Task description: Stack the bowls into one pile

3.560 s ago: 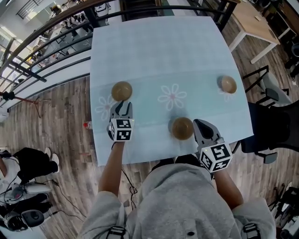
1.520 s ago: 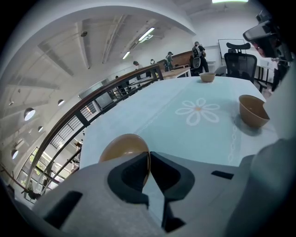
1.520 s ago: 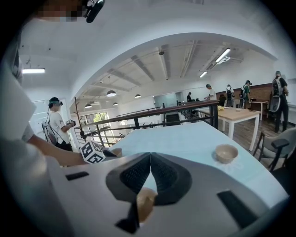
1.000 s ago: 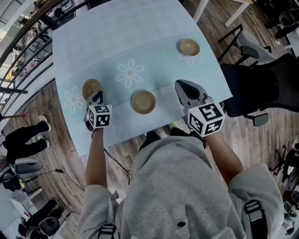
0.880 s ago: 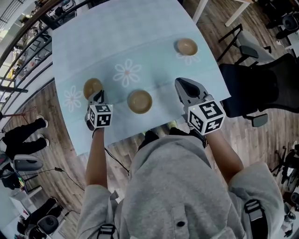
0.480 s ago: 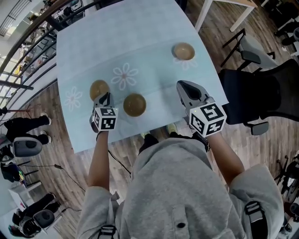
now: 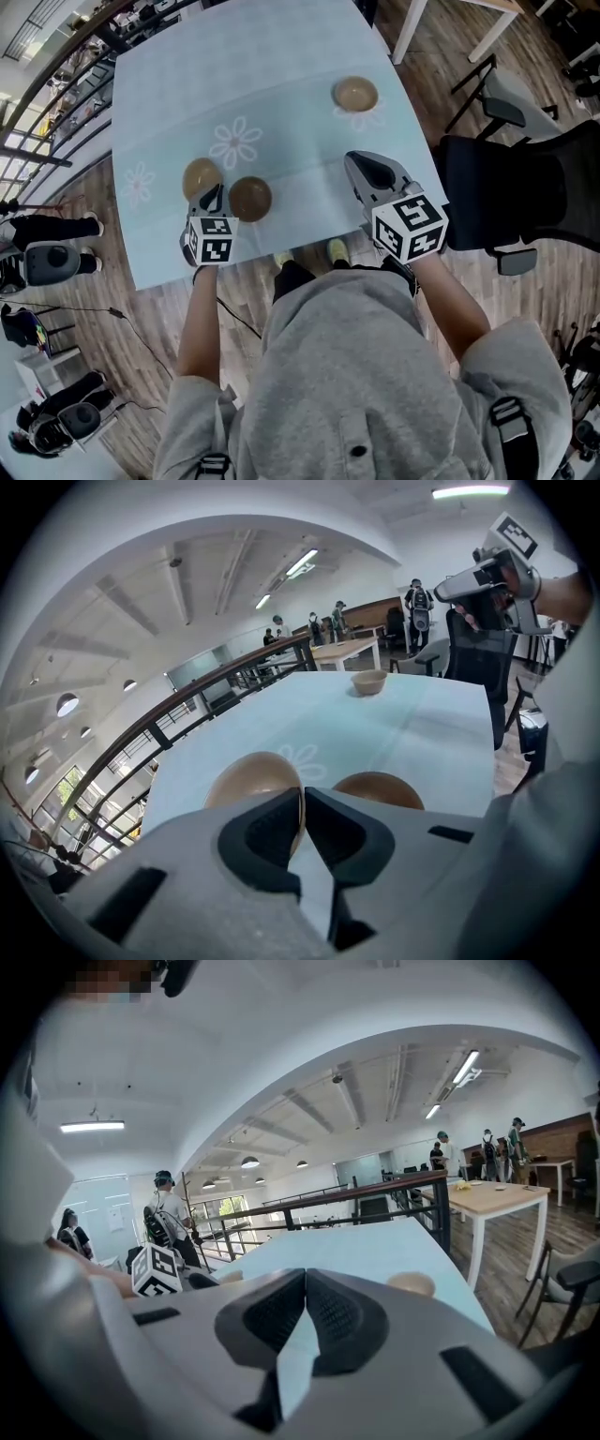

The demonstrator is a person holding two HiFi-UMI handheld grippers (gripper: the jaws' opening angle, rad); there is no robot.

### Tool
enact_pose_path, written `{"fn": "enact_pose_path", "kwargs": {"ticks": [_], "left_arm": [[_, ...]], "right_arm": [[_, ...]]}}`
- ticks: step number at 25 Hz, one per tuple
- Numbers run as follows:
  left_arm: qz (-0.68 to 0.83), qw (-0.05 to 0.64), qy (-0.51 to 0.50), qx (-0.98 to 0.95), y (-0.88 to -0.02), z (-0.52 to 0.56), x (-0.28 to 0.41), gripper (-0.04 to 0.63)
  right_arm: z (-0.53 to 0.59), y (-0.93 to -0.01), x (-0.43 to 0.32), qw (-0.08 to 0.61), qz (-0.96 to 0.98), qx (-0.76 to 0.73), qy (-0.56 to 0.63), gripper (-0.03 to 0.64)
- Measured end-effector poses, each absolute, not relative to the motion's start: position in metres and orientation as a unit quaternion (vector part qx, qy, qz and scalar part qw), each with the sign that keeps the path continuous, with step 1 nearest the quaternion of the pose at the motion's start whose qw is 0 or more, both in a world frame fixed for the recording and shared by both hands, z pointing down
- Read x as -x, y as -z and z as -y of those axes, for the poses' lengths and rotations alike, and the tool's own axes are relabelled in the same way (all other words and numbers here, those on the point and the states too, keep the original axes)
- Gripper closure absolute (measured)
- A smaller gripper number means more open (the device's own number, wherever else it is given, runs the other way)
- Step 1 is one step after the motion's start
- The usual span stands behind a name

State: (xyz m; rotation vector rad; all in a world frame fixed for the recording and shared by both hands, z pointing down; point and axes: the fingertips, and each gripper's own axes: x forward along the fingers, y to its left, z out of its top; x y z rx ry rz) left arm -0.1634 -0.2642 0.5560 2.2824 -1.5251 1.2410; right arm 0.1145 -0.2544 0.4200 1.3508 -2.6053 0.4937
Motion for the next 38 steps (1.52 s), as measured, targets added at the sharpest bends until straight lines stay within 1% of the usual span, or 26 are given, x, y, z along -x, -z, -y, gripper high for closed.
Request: {"fn": "enact_pose_path", "kwargs": {"ticks": [14,21,29,38], "left_arm": [[0.5,0.073,-0.408,-0.76,-0.561,0.234,0.114,0.563],[0.487,0.089,-0.414,-0.764,-0.572,0.223,0.097,0.561],[0.471,0.105,-0.429,-0.763,-0.592,0.213,0.087,0.563],[0.46,0.124,-0.437,-0.763,-0.614,0.213,0.076,0.561]], "right_arm": [[0.245,-0.425,-0.14,0.077,0.885,-0.431,-0.161,0.591],[0.242,-0.426,-0.145,0.074,0.886,-0.427,-0.164,0.589],[0.237,-0.431,-0.147,0.08,0.885,-0.426,-0.168,0.589],[0.241,-0.442,-0.17,0.091,0.879,-0.436,-0.169,0.59]]}}
